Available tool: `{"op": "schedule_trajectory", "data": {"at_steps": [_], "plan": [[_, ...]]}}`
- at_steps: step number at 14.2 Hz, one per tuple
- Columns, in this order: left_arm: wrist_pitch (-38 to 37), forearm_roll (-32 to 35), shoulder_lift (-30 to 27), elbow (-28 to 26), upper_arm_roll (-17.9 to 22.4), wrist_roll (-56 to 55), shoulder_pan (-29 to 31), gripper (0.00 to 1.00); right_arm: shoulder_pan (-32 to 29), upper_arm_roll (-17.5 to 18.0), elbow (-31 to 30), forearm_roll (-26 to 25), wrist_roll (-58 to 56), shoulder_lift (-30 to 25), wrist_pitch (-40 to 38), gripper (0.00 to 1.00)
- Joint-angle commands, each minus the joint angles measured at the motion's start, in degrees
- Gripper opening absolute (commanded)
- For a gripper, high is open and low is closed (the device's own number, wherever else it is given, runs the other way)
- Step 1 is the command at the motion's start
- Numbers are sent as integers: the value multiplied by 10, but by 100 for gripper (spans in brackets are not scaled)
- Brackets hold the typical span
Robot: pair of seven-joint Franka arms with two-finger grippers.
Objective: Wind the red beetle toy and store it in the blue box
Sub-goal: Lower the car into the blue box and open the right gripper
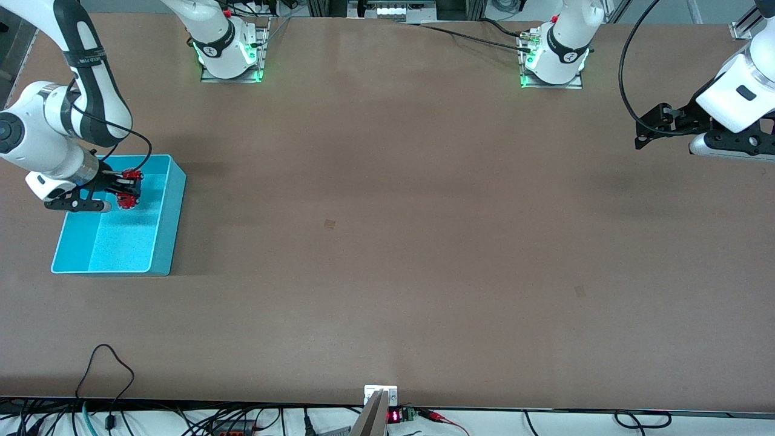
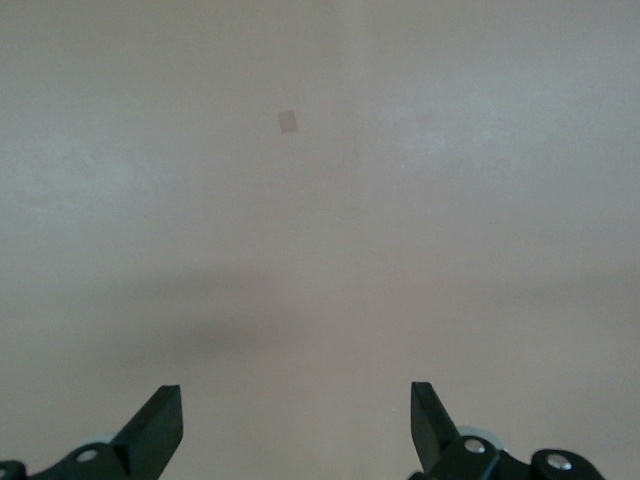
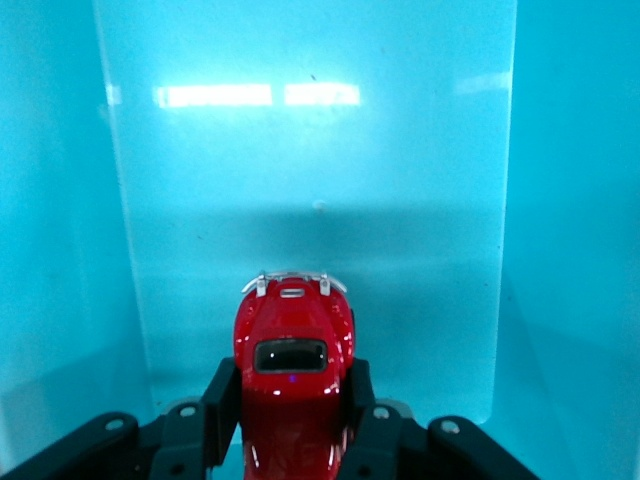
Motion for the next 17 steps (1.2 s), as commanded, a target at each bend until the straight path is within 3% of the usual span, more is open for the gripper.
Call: {"op": "schedule_trajectory", "data": {"at_steps": [1, 8, 12, 13, 16, 17], "plan": [[-25, -10, 4, 13, 3, 11, 2, 100, -23, 3, -54, -2, -3, -8, 63, 0], [-34, -11, 4, 19, 1, 11, 1, 100, -37, 3, -52, -8, -37, 26, 78, 1], [-33, -11, 5, 20, 1, 10, 1, 100, -37, 3, -50, -12, -37, 32, 86, 11], [-34, -11, 4, 20, 1, 10, 1, 100, -40, 3, -50, -12, -37, 33, 86, 17], [-33, -11, 5, 21, -1, 10, -1, 100, -40, 3, -49, -12, -37, 35, 87, 66], [-33, -11, 5, 21, -1, 10, -1, 100, -40, 3, -48, -14, -38, 35, 87, 69]]}}
